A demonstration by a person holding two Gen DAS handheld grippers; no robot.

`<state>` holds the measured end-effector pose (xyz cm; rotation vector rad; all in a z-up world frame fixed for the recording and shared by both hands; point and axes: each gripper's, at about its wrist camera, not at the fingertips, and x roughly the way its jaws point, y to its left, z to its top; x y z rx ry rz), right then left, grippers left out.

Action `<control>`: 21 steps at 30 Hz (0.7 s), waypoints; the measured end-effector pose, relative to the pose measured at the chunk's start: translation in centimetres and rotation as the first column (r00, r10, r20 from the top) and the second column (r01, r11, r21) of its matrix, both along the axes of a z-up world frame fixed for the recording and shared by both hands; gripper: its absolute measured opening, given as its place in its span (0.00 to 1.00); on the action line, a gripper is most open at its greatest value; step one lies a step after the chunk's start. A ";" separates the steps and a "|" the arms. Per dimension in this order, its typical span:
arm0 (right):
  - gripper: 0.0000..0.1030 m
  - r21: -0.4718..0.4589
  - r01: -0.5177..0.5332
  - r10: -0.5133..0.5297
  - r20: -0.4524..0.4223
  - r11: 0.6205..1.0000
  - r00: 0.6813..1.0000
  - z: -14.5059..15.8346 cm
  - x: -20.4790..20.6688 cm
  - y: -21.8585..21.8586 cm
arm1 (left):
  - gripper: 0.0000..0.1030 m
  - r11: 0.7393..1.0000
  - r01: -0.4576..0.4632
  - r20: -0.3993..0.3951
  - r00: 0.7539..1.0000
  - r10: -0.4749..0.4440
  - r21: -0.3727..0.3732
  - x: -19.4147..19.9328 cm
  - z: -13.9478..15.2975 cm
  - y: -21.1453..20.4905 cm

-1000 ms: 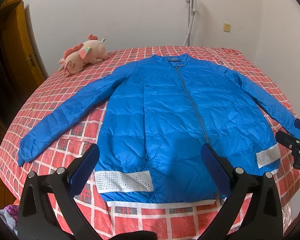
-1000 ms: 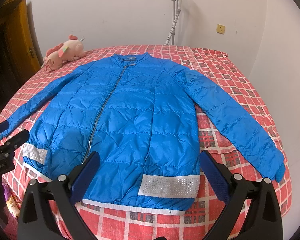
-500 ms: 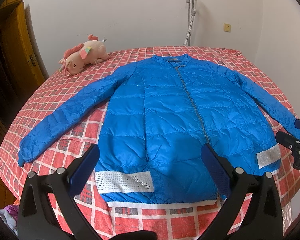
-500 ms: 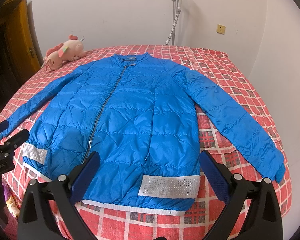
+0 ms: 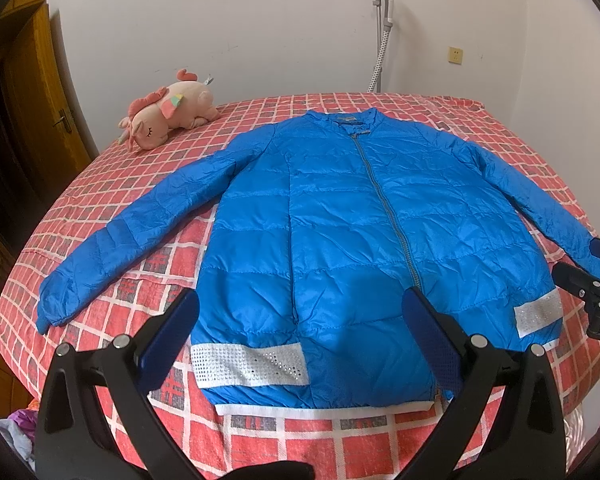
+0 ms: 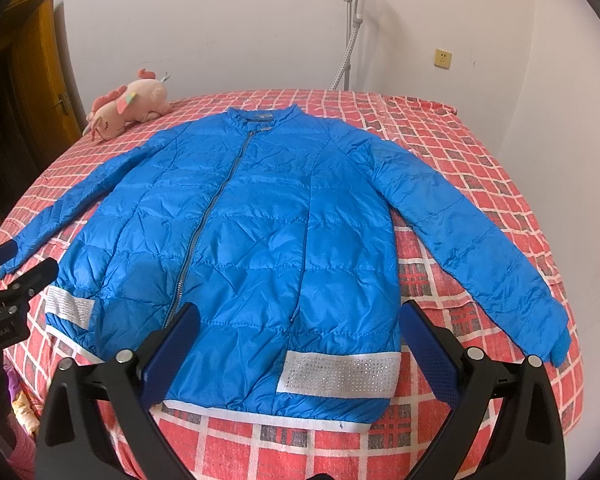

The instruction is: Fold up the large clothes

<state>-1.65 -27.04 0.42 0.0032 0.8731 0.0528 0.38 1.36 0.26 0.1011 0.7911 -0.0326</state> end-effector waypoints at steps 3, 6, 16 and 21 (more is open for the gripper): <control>0.96 0.000 -0.001 0.001 0.000 1.000 1.000 0.0 0.0 0.1 | 0.97 1.000 0.000 -0.001 1.000 0.000 0.000 0.0 0.0 0.0; 0.96 0.000 -0.001 0.001 0.000 1.000 1.000 0.1 0.1 0.0 | 0.97 1.000 0.000 -0.001 1.000 0.000 0.000 0.0 0.0 -0.2; 0.96 -0.002 -0.002 0.002 0.001 1.000 1.000 0.1 0.2 -0.1 | 0.97 1.000 0.001 0.000 1.000 -0.001 0.002 -0.1 0.0 -0.2; 0.96 -0.001 -0.005 0.005 0.002 1.000 1.000 0.0 0.2 0.1 | 0.97 1.000 -0.001 0.000 1.000 0.001 0.002 0.0 0.0 -0.1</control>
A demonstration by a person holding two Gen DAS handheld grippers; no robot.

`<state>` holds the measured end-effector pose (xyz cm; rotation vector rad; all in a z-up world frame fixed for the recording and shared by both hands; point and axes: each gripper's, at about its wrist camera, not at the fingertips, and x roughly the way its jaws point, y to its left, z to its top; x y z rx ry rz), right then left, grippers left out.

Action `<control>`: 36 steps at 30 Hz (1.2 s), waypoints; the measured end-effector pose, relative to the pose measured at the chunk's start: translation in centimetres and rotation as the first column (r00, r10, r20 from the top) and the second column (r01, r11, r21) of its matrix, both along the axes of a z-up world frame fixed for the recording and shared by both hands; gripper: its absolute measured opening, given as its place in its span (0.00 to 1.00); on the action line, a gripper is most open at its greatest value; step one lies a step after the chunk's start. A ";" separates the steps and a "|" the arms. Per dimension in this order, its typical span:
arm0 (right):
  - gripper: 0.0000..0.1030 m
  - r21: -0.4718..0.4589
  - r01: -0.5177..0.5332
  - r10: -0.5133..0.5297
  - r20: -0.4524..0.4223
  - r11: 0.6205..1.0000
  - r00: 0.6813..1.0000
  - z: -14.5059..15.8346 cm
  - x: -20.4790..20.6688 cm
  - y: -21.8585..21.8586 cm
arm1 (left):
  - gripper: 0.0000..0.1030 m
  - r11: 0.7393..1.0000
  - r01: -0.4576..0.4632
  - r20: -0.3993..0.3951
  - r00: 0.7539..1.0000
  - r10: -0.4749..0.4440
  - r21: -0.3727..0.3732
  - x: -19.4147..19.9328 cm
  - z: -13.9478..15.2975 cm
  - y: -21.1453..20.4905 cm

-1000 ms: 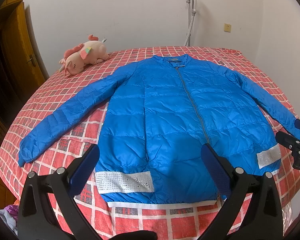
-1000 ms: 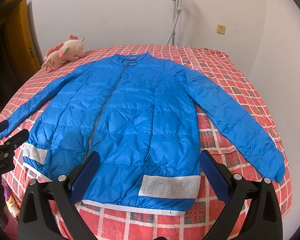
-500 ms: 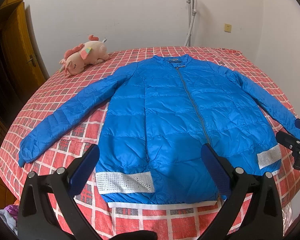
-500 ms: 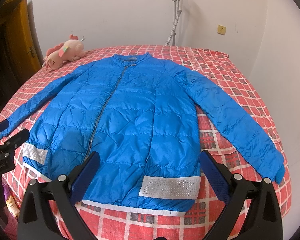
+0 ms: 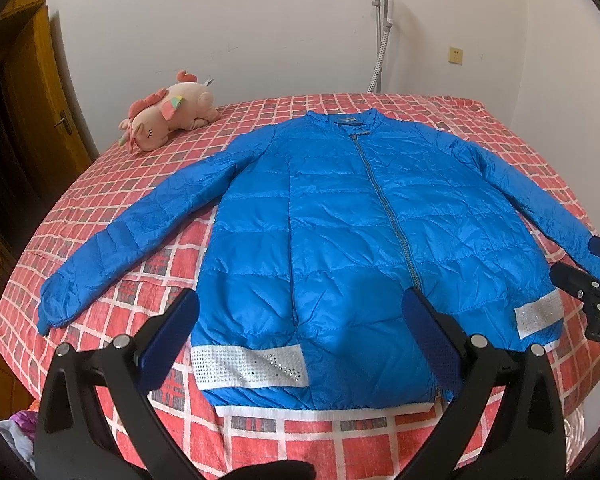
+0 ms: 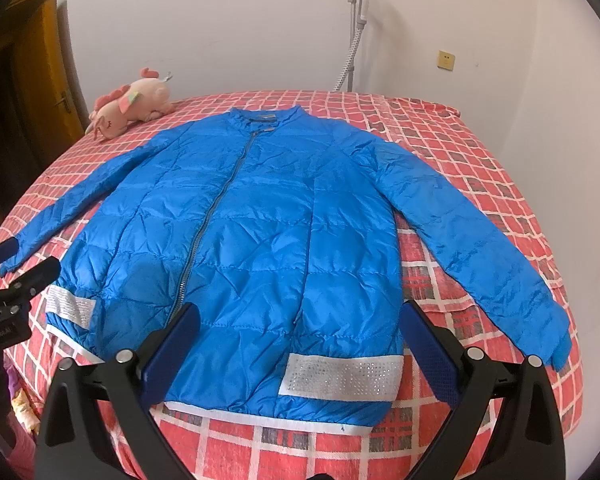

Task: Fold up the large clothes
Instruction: 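Grasp the blue jacket sleeve cuff with the right gripper and lift it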

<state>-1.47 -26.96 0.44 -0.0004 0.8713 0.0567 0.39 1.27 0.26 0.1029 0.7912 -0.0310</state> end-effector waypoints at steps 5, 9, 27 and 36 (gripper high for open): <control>0.96 0.001 0.000 0.000 -0.001 1.000 1.000 0.0 -0.1 -0.2 | 0.97 1.000 0.001 0.000 1.000 -0.001 0.004 0.3 0.1 0.3; 0.96 0.007 0.004 -0.004 0.005 1.000 1.000 0.0 0.2 -0.3 | 0.97 1.000 0.006 0.000 1.000 -0.006 0.013 0.8 0.2 0.2; 0.96 0.182 0.497 -0.473 -0.159 0.849 0.867 -4.8 0.0 -24.0 | 0.96 0.986 0.084 -0.102 0.990 -0.100 -0.147 10.6 -5.2 -1.1; 0.96 0.278 0.676 -0.589 -0.338 0.683 0.734 -10.6 -1.0 -35.9 | 0.97 0.991 0.078 -0.123 0.988 -0.091 -0.111 15.2 -5.9 -2.8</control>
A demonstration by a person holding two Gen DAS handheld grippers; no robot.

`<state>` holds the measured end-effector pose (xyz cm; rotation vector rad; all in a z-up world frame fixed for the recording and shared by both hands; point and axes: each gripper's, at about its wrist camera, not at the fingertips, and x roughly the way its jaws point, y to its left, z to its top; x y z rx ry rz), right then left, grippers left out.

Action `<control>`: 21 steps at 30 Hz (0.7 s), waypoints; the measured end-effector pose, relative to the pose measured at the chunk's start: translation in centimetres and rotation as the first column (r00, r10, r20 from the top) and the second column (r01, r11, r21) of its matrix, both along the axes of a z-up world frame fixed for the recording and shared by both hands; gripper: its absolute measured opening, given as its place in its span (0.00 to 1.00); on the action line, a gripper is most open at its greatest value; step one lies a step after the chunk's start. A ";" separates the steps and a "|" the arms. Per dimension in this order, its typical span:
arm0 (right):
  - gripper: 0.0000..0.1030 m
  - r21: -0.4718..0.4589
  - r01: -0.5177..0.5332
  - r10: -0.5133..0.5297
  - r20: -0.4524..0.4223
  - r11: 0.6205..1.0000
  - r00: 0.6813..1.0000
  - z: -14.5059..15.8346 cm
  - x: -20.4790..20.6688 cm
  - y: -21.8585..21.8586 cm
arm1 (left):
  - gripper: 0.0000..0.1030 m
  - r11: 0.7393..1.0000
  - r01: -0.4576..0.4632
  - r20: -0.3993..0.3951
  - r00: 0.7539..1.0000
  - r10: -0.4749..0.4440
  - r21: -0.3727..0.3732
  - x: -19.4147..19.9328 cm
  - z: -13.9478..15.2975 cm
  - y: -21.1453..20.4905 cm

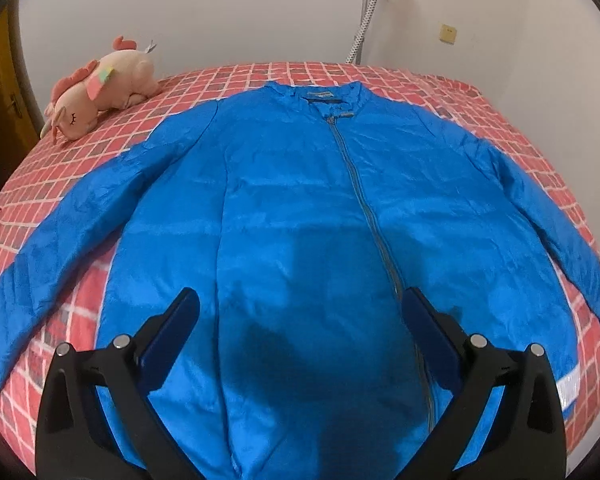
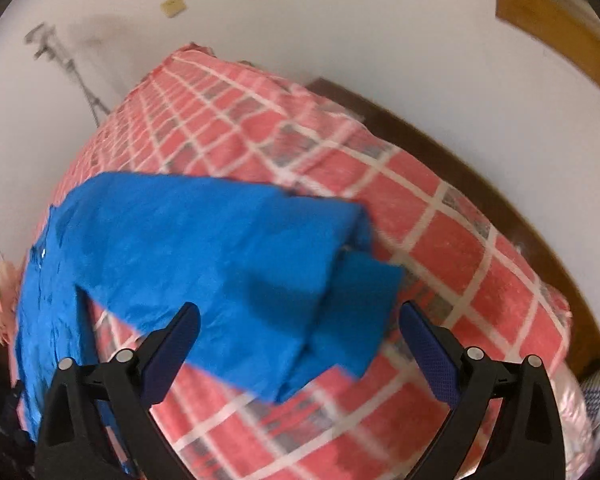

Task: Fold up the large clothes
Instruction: 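Grasp the blue jacket sleeve cuff with the right gripper and lift it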

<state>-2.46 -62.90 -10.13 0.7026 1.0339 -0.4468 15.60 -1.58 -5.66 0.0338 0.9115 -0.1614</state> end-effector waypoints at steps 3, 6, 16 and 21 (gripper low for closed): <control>0.94 0.039 -0.005 0.006 -0.009 0.999 1.000 -1.5 1.0 -0.7 | 0.97 1.000 -0.005 -0.016 1.000 0.005 -0.017 0.5 -0.7 0.3; 0.71 -0.005 -0.005 0.005 0.008 1.000 1.000 -1.3 1.3 -0.7 | 0.97 0.999 -0.014 -0.038 0.999 0.012 -0.040 0.9 -1.1 0.9; 0.28 0.015 -0.075 0.072 0.124 0.997 0.990 2.9 1.6 1.4 | 0.97 0.997 -0.022 -0.044 0.999 0.018 -0.073 1.0 -1.3 1.8; 0.27 -0.008 -0.163 0.161 0.223 0.987 0.962 7.8 4.0 4.3 | 0.97 0.997 0.007 -0.023 1.000 -0.009 -0.072 0.4 -0.7 1.4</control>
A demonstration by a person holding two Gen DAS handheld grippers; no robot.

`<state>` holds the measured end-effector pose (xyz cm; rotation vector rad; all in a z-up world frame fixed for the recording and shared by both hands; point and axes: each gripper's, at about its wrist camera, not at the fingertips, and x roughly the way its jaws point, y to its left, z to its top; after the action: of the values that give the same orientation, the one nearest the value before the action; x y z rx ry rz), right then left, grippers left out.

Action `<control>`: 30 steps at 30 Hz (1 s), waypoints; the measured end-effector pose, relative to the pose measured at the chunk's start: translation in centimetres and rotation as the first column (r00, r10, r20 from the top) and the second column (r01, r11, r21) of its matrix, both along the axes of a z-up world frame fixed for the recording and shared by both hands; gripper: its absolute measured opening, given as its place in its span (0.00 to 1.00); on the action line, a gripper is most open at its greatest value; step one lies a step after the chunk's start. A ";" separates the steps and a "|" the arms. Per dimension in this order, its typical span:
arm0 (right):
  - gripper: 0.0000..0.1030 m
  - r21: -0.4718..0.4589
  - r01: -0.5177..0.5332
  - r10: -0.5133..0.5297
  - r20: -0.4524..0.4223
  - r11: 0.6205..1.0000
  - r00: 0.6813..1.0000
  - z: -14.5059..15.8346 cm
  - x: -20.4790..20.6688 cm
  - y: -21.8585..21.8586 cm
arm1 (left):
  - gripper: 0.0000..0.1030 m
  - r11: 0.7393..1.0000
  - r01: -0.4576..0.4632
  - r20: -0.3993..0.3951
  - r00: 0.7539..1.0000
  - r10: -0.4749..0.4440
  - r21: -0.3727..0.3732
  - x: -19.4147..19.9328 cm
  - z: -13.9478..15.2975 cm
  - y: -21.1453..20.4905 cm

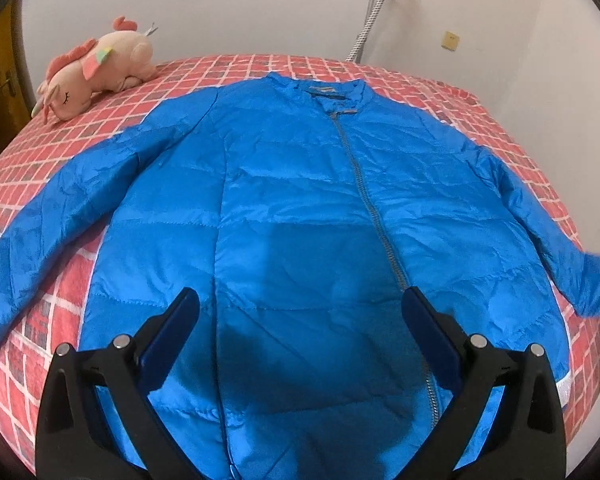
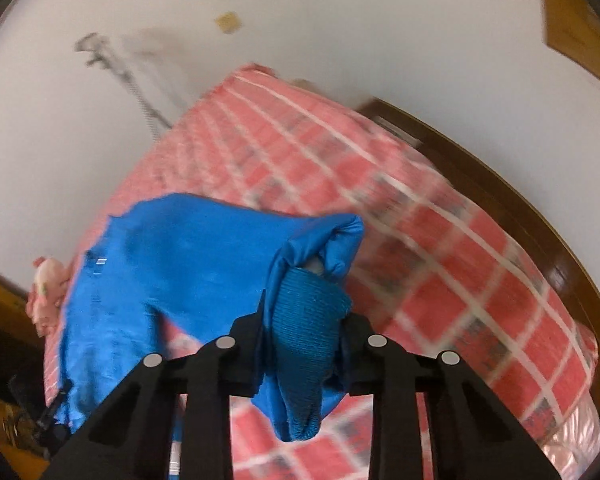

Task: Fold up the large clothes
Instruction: 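Grasp the blue jacket sleeve cuff with the right gripper and lift it, then fold the held sleeve across the jacket body and release it with the right gripper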

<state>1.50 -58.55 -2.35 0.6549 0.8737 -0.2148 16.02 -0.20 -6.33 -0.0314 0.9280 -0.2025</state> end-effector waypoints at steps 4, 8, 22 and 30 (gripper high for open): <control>0.27 -0.054 -0.096 0.099 0.057 0.994 0.994 3.6 4.5 4.5 | 0.97 1.000 -0.001 0.007 1.000 0.001 0.001 0.0 0.3 0.2; 0.27 -0.130 -0.189 0.196 0.047 0.973 0.979 4.8 10.0 9.9 | 0.97 1.000 -0.024 0.015 1.000 0.024 -0.001 0.5 0.6 1.2; 0.27 -0.199 -0.450 0.441 -0.088 0.871 0.893 -0.9 23.1 25.8 | 0.97 0.986 -0.163 0.029 0.986 0.163 0.033 4.3 0.1 6.3; 0.48 0.067 -0.650 0.644 0.098 0.757 0.759 -1.2 22.1 25.3 | 0.97 0.988 -0.152 -0.002 0.988 0.152 0.010 4.6 0.3 6.1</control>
<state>23.60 -33.27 -3.52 0.4083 1.0002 0.4850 20.63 5.85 -5.99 -0.0925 0.9252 -0.0567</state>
